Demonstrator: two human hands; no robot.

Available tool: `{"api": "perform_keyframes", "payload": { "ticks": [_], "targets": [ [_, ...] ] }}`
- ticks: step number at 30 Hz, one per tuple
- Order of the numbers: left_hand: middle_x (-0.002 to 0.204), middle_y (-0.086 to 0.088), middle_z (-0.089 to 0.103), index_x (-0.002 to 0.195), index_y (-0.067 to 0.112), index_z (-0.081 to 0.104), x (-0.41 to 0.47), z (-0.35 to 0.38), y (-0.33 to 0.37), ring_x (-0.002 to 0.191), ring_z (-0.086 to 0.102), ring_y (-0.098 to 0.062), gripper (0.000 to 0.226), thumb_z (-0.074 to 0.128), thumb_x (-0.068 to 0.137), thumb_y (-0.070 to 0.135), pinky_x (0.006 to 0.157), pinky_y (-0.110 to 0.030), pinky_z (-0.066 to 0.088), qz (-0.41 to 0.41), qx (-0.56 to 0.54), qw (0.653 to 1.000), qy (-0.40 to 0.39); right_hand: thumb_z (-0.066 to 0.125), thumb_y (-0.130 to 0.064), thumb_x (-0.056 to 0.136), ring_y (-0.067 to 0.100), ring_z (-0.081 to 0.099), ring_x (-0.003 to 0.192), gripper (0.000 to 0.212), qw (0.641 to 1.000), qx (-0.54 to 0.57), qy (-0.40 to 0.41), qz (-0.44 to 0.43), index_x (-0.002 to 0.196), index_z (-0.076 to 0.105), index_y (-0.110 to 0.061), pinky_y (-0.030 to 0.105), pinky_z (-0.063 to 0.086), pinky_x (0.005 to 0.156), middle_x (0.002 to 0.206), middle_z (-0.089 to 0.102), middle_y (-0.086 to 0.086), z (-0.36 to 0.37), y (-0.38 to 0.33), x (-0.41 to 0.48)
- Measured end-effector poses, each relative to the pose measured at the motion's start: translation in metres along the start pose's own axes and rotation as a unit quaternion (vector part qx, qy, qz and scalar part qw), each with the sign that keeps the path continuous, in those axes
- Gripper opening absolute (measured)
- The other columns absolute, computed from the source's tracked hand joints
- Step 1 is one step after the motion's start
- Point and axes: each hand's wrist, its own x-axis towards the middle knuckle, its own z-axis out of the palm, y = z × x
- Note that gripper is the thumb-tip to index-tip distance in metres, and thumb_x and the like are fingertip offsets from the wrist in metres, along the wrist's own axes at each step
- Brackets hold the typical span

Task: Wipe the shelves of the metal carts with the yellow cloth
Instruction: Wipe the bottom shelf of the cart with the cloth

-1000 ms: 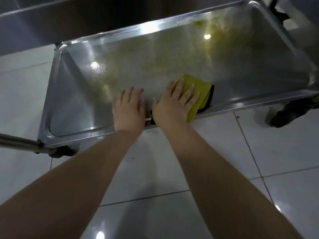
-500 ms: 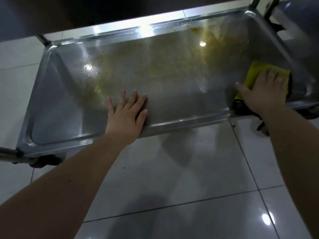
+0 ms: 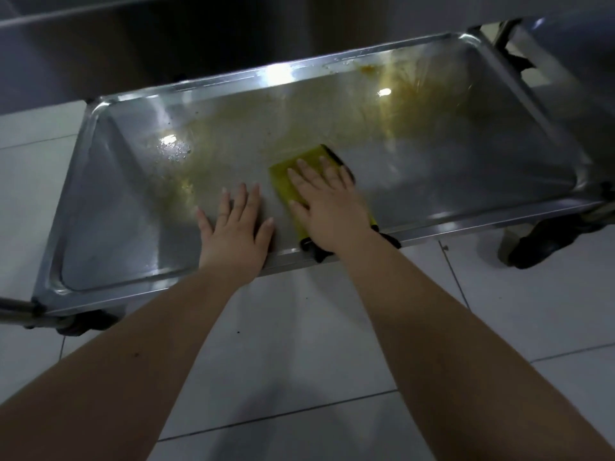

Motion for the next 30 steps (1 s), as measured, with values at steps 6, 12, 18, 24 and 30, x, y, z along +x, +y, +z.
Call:
{"api": "perform_keyframes", "payload": {
  "ticks": [6,12,18,24,30],
  "targets": [
    [0.162,0.003,0.008,0.153,0.033,0.02,-0.002,-0.007,0.007,0.149,-0.002,-0.023,0.054,0.027,0.1,0.04,0.115,-0.05,-0.016,0.063,0.051,0.996,0.036,0.024,-0.056,0.099,0.044,-0.004,0.145,0.057,0.976,0.005,0.008,0.216,0.153,0.012,-0.041,0.053,-0.005,0.118,0.162,0.003,-0.016,-0.028,0.14,-0.035],
    [0.162,0.0,0.01,0.153,0.026,0.021,0.033,-0.007,0.094,0.149,0.0,-0.025,0.052,0.032,0.102,0.026,0.117,-0.049,-0.009,0.07,-0.058,0.995,0.042,0.018,-0.054,0.101,0.041,-0.008,0.146,0.058,0.973,-0.008,0.009,0.231,0.154,0.003,-0.038,0.05,0.0,0.119,0.162,-0.005,-0.015,-0.025,0.14,-0.038],
    [0.163,0.005,0.001,0.155,0.032,0.005,0.063,0.018,0.159,0.149,-0.006,-0.024,0.055,0.018,0.103,0.044,0.116,-0.056,-0.007,0.118,0.038,0.992,0.001,0.02,-0.057,0.099,0.039,-0.006,0.147,0.058,0.977,0.023,0.023,0.21,0.154,0.005,-0.04,0.048,0.002,0.12,0.162,-0.003,-0.017,-0.024,0.146,-0.043],
    [0.163,0.007,0.003,0.154,0.036,0.007,0.07,0.029,0.153,0.149,0.0,-0.023,0.058,0.014,0.098,0.05,0.118,-0.051,-0.002,0.113,0.023,0.993,0.006,0.023,-0.057,0.099,0.042,0.002,0.146,0.057,0.961,-0.001,0.037,0.275,0.153,0.012,-0.041,0.049,0.005,0.12,0.162,0.004,-0.014,-0.039,0.254,-0.05],
    [0.163,0.006,0.005,0.154,0.034,0.008,0.071,0.03,0.152,0.149,0.001,-0.022,0.061,0.013,0.096,0.05,0.118,-0.05,-0.002,0.119,0.019,0.992,0.025,0.02,-0.056,0.098,0.043,0.001,0.146,0.059,0.918,0.008,0.046,0.394,0.153,0.012,-0.039,0.052,0.0,0.119,0.162,0.003,-0.014,-0.046,0.273,-0.011]
  ]
}}
